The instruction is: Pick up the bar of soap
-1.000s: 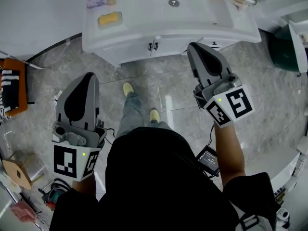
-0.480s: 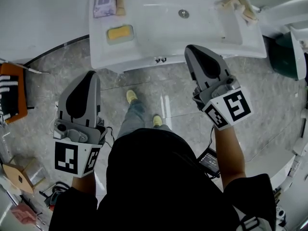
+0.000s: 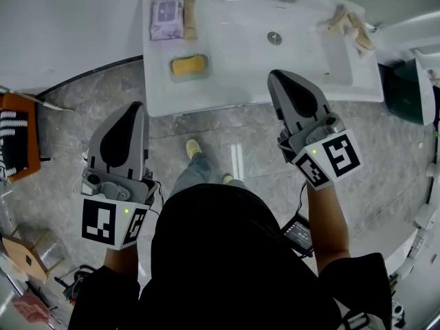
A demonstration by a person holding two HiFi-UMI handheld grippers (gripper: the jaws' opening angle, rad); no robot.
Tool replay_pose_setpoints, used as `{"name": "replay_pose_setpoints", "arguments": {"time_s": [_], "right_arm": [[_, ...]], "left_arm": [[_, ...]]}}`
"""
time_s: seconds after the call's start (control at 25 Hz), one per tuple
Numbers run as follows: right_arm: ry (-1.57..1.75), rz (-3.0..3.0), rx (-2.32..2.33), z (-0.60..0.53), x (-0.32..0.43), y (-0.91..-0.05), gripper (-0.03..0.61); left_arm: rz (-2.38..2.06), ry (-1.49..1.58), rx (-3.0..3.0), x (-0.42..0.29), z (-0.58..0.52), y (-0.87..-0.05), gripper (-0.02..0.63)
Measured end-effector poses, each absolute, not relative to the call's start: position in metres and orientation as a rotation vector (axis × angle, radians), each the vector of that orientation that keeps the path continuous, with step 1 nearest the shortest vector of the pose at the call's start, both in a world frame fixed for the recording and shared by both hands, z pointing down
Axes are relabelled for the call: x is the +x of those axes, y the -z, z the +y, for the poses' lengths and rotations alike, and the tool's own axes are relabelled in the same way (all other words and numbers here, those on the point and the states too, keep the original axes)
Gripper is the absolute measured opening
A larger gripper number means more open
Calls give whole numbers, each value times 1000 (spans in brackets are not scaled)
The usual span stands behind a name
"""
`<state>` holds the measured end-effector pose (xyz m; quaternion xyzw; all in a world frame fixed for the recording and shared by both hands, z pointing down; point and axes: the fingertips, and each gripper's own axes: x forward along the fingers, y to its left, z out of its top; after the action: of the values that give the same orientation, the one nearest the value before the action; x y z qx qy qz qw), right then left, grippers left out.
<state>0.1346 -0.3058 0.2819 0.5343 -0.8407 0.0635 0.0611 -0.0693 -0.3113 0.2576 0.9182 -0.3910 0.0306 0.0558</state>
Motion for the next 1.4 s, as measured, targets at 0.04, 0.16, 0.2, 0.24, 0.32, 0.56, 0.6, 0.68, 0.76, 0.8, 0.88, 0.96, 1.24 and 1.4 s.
{"name": "replay_pose_setpoints", "arguments": {"time_s": [0.04,0.16,0.2,0.24,0.32,0.56,0.6,0.68,0.76,0.8,0.88,0.96,1.24,1.4], "right_arm": [[-185,-2539,1611,-310,131,-281,6],[-157,-2524,1589,-322,118,-282,6],[-144,-2516,1580,-324,115,-283,6],[-130,-2506,1572,-325,112,-283,6],[-106,-2491,1556,-328,106,-281,6],[-40,-2366,1530,-343,99,-288,6],[-36,-2354,1521,-345,99,-292,6],[-48,-2363,1478,-346,98,-298,6],[-67,-2376,1442,-346,100,-303,6],[-66,-2371,1442,-347,102,-305,6],[-54,-2355,1456,-354,106,-310,6],[-65,-2361,1447,-360,107,-319,6],[-87,-2378,1282,-380,94,-368,20],[-117,-2367,1168,-394,79,-407,60]], "left_arm": [[-1186,-87,2785,-74,-316,-258,8],[-1186,-69,2782,-86,-329,-263,6],[-1183,-63,2782,-89,-332,-264,8],[-1179,-58,2782,-91,-333,-266,8],[-1175,-46,2783,-95,-337,-268,6],[-1193,-18,2776,-105,-349,-265,6],[-1199,-19,2775,-106,-351,-265,8],[-1213,-25,2768,-106,-353,-265,6],[-1225,-33,2758,-103,-354,-265,8],[-1233,-38,2755,-102,-355,-265,6],[-1259,-46,2745,-100,-358,-263,6],[-1295,-51,2721,-99,-359,-262,6],[-1394,-113,2638,-102,-364,-269,6],[-1480,-157,2571,-116,-370,-274,8]]}}
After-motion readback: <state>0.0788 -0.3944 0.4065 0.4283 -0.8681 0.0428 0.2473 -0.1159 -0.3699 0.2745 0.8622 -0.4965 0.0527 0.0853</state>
